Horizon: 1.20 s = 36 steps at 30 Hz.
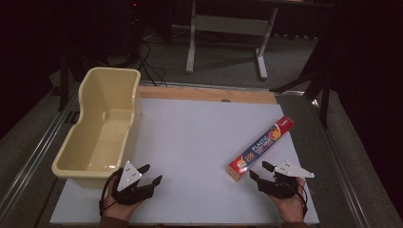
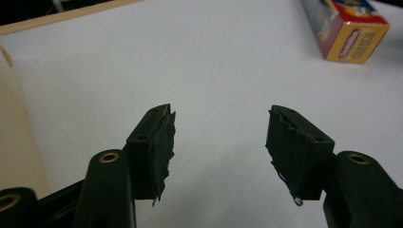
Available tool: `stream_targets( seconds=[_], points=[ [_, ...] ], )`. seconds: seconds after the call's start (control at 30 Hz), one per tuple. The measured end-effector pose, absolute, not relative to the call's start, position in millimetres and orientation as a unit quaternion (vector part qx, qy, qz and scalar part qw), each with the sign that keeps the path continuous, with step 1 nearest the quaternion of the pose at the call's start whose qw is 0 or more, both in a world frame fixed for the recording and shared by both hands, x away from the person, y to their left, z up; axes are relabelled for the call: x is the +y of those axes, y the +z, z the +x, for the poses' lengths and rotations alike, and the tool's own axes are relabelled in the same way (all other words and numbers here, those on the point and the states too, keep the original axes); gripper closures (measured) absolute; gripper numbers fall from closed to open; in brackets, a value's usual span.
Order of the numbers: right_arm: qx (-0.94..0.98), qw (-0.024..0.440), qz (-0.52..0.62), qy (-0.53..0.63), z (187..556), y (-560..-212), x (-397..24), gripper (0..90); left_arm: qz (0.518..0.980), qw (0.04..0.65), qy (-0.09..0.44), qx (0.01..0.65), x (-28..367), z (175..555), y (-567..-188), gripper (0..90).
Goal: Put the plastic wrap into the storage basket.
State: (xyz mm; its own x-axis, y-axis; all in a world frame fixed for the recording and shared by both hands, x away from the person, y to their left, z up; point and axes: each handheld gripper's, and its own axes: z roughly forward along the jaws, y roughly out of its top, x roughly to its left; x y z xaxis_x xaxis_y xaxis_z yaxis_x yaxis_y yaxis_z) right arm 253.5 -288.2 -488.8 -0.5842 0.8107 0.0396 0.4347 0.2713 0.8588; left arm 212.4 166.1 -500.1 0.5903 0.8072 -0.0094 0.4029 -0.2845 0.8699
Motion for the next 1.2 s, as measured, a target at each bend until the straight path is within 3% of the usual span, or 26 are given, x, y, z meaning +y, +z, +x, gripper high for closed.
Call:
stream_targets(
  seconds=[0.2,0.53,0.7,0.73,0.77,0.8,0.87,1.2],
  points=[
    [0.767,0.210,0.409,0.448,254.0,-488.5,-281.0,34.6,0.770,0.458,0.227,0.382,162.8,211.0,-499.5,42.0],
    [0.781,0.200,0.388,0.448,265.0,-487.1,-257.4,44.0,0.766,0.464,0.233,0.378,162.4,209.3,-498.5,41.7],
    [0.790,0.202,0.380,0.435,289.7,-484.8,-241.4,60.6,0.763,0.465,0.237,0.381,163.9,209.2,-497.9,41.7],
    [0.790,0.202,0.380,0.435,289.7,-484.8,-241.4,60.6,0.763,0.465,0.237,0.381,163.9,209.2,-497.9,41.7],
    [0.791,0.207,0.382,0.430,294.4,-484.4,-238.9,65.5,0.763,0.465,0.236,0.381,163.7,209.4,-498.1,41.7],
    [0.791,0.206,0.384,0.429,304.5,-484.0,-234.2,78.5,0.763,0.465,0.236,0.381,163.7,209.4,-498.1,41.8],
    [0.796,0.200,0.389,0.420,314.9,-484.1,-227.4,87.0,0.763,0.466,0.236,0.381,163.6,209.4,-498.2,41.8],
    [0.834,0.173,0.398,0.340,347.5,-494.8,-200.5,89.8,0.763,0.466,0.236,0.380,163.6,209.2,-497.9,42.2]
  ],
)
